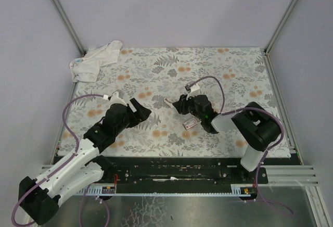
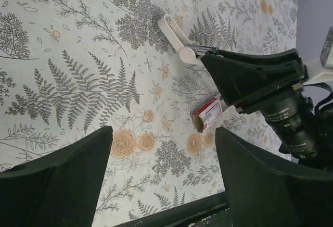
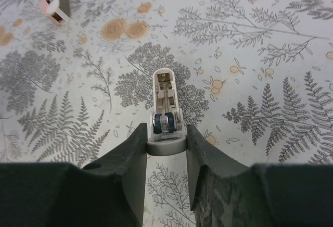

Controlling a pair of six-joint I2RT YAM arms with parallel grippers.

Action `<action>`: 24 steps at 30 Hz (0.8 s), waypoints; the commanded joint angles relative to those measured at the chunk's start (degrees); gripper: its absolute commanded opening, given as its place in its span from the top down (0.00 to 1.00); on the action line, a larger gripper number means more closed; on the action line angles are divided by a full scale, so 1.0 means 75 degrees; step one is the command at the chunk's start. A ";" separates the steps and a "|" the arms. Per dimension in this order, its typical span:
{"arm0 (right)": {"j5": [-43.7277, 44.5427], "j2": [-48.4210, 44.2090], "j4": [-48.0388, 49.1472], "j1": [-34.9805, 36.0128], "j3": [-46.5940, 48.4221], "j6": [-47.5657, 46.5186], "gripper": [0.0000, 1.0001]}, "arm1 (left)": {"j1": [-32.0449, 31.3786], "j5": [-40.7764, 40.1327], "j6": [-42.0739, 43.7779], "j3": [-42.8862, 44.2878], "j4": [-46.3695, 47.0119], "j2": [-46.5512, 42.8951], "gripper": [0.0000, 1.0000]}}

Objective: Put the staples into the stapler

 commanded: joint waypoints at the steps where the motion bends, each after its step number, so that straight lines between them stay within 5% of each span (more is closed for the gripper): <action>1: 0.0335 0.0398 0.1064 0.0129 0.0313 -0.0203 1.00 | 0.0067 0.0094 0.0280 0.0281 -0.0126 0.0064 0.21; 8: 0.0481 0.0700 0.1241 0.0246 -0.0162 0.0225 0.95 | 0.0119 0.0183 0.0306 0.0227 -0.0012 0.0274 0.21; 17: 0.0600 0.0545 0.1440 0.0283 -0.0900 0.0610 0.54 | 0.0208 0.0231 0.0351 0.0161 -0.0003 0.0279 0.21; 24: 0.0698 0.0092 0.1284 0.0277 -0.1201 0.0473 0.41 | 0.0271 0.0106 0.0397 0.0132 -0.0201 0.0085 0.21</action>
